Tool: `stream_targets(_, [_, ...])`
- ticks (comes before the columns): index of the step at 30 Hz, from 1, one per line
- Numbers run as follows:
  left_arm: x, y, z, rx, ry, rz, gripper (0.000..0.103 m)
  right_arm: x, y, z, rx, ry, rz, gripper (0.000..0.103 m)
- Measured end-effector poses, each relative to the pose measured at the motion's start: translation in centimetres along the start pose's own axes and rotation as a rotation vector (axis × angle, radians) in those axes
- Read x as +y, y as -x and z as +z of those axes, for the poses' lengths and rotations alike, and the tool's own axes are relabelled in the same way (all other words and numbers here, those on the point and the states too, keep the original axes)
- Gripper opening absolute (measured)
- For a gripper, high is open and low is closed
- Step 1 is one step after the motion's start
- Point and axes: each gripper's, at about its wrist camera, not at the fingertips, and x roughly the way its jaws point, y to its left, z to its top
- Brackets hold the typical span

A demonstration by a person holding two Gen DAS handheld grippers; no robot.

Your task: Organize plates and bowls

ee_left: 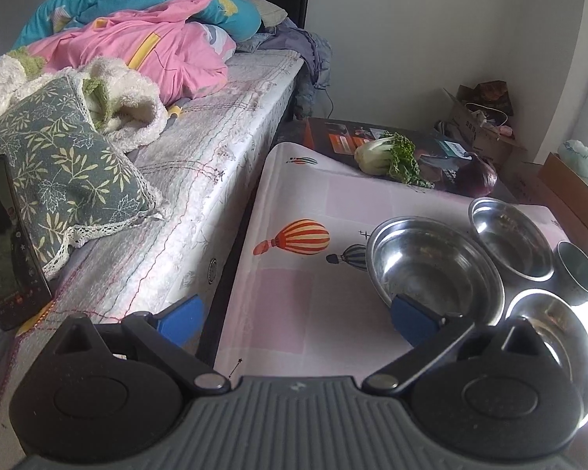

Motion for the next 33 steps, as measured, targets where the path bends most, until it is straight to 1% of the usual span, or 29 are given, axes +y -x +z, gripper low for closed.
stream_targets(2, [-0.5,-1.3,0.8,0.01,-0.024,-0.006,0.101,0.3,-1.8,0.7,0.019,-0.016,0.027,0.101])
stream_targets(5, [-1.3,-3.6,1.8,0.044,-0.049,-0.025,0.095,0.6,-4.6,1.5,0.055,-0.036,0.06,0.093])
stream_targets(6, [-1.5,-4.4,1.9,0.057,-0.059,-0.027,0.092,0.8,-5.7,1.6,0.07,-0.04,0.066,0.089])
stream_targets(8, [-2.1,-5.8,2.1,0.089,-0.074,-0.028,0.082,0.9,-8.0,1.9,0.11,-0.05,0.07,0.074])
stream_targets(9, [-2.4,-6.5,2.2,0.102,-0.081,-0.033,0.074,0.8,-9.1,1.9,0.13,-0.058,0.07,0.07])
stream_targets(10, [-2.7,-7.1,2.3,0.114,-0.087,-0.04,0.068,0.6,-9.9,1.9,0.143,-0.065,0.068,0.065])
stream_targets(11, [-3.0,-7.8,2.4,0.13,-0.089,-0.047,0.067,0.5,-11.0,1.9,0.163,-0.073,0.067,0.062])
stream_targets(13, [-3.4,-8.8,2.5,0.155,-0.085,-0.068,0.058,0.3,-13.1,1.9,0.205,-0.096,0.062,0.048])
stream_targets(14, [-3.5,-9.1,2.5,0.166,-0.083,-0.078,0.056,0.1,-13.7,1.9,0.219,-0.107,0.064,0.045])
stream_targets(15, [-3.7,-9.4,2.5,0.174,-0.082,-0.088,0.049,0.0,-14.7,1.9,0.236,-0.119,0.066,0.043])
stream_targets(16, [-3.9,-9.8,2.5,0.183,-0.078,-0.103,0.044,-0.3,-15.3,1.8,0.25,-0.131,0.069,0.039])
stream_targets(17, [-4.0,-9.9,2.6,0.185,-0.068,-0.117,0.043,-0.4,-15.8,1.7,0.261,-0.14,0.072,0.036])
stream_targets(19, [-4.2,-10.4,2.8,0.201,-0.057,-0.132,0.034,-0.7,-16.7,1.7,0.281,-0.159,0.078,0.029])
stream_targets(20, [-4.3,-10.6,2.9,0.209,-0.052,-0.141,0.031,-0.8,-17.1,1.7,0.29,-0.166,0.084,0.028])
stream_targets(22, [-4.4,-11.0,3.0,0.226,-0.044,-0.152,0.019,-0.9,-17.7,1.6,0.302,-0.176,0.09,0.023])
stream_targets(24, [-4.5,-11.3,3.0,0.241,-0.039,-0.153,0.014,-1.3,-17.9,1.6,0.319,-0.195,0.113,0.02])
stream_targets(30, [-3.2,-11.0,2.9,0.256,-0.009,-0.152,0.014,-0.9,-17.7,1.4,0.359,-0.192,0.167,0.019])
stream_targets(33, [-2.2,-10.4,2.6,0.267,-0.001,-0.151,0.014,0.0,-17.0,1.2,0.39,-0.162,0.207,0.019])
